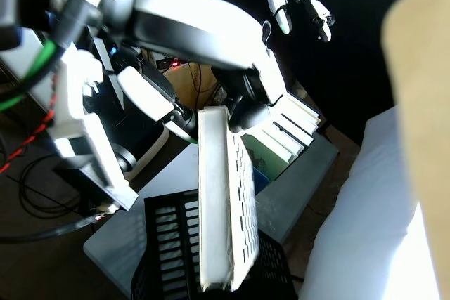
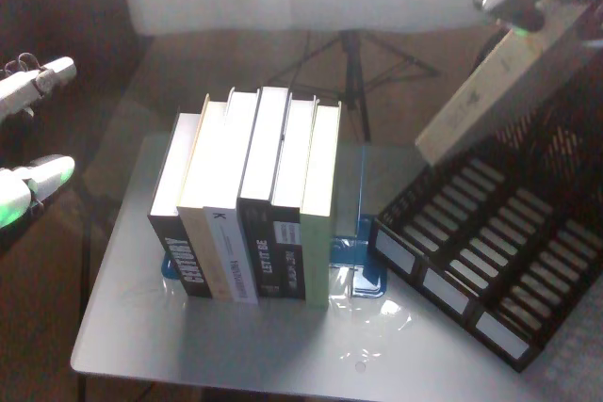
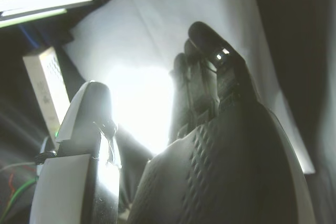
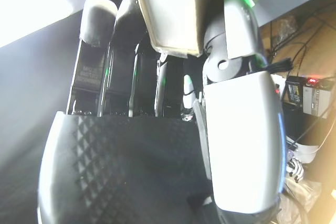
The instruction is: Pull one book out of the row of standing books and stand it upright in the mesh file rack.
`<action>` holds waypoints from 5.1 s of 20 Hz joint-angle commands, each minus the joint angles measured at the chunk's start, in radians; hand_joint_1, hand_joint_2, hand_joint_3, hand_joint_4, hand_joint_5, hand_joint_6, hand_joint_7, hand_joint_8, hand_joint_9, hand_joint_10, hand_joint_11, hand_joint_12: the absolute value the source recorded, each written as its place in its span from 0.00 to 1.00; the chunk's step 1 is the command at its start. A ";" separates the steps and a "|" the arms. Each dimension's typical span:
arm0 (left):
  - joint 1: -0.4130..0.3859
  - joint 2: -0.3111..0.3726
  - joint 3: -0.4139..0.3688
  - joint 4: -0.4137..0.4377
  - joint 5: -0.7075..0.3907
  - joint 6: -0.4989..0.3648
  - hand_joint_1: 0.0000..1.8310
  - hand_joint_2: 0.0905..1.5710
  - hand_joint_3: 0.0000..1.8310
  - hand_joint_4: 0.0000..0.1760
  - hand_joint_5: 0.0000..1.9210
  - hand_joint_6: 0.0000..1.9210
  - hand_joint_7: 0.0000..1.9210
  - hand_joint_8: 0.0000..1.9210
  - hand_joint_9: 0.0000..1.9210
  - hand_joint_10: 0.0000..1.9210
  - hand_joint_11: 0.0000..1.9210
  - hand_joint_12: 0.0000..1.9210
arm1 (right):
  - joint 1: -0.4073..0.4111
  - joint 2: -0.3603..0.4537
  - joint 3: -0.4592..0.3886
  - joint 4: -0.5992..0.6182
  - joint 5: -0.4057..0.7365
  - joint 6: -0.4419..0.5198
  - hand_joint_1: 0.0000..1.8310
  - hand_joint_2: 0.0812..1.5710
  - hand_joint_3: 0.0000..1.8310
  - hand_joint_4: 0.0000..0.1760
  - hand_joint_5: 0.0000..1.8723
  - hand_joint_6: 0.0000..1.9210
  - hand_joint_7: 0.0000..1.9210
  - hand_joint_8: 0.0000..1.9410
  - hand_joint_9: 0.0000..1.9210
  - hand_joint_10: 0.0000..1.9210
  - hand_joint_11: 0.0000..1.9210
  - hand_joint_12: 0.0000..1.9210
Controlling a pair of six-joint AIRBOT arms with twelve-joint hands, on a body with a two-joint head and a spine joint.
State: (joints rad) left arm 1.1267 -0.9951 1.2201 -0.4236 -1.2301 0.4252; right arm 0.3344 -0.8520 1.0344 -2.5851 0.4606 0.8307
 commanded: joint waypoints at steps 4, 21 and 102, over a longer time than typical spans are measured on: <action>-0.002 0.006 -0.001 -0.016 -0.128 -0.002 0.43 0.85 0.00 0.00 0.10 0.00 0.13 0.00 0.13 0.10 0.00 0.78 | -0.043 -0.043 0.038 0.005 -0.131 -0.010 0.74 0.74 0.00 0.00 0.41 0.61 0.44 0.63 0.44 0.76 0.37 0.91; 0.025 -0.010 0.009 -0.033 -0.161 -0.016 0.42 0.87 0.00 0.00 0.09 0.00 0.12 0.00 0.12 0.12 0.00 0.79 | -0.247 -0.268 0.245 -0.028 -0.222 -0.020 0.73 0.78 0.01 0.00 0.30 0.73 0.39 0.71 0.46 0.79 0.48 0.94; -0.019 -0.063 0.063 0.025 -0.197 -0.052 0.43 0.89 0.00 0.00 0.08 0.00 0.13 0.00 0.02 0.40 0.00 0.84 | -0.208 -0.232 0.261 -0.173 -0.181 0.150 0.13 0.82 0.00 0.76 0.00 0.00 0.00 0.00 0.00 0.00 0.00 0.10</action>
State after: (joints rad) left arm 1.1145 -1.0622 1.2808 -0.3973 -1.3140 0.3767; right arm 0.1215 -1.1027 1.2919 -2.7598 0.3561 0.9844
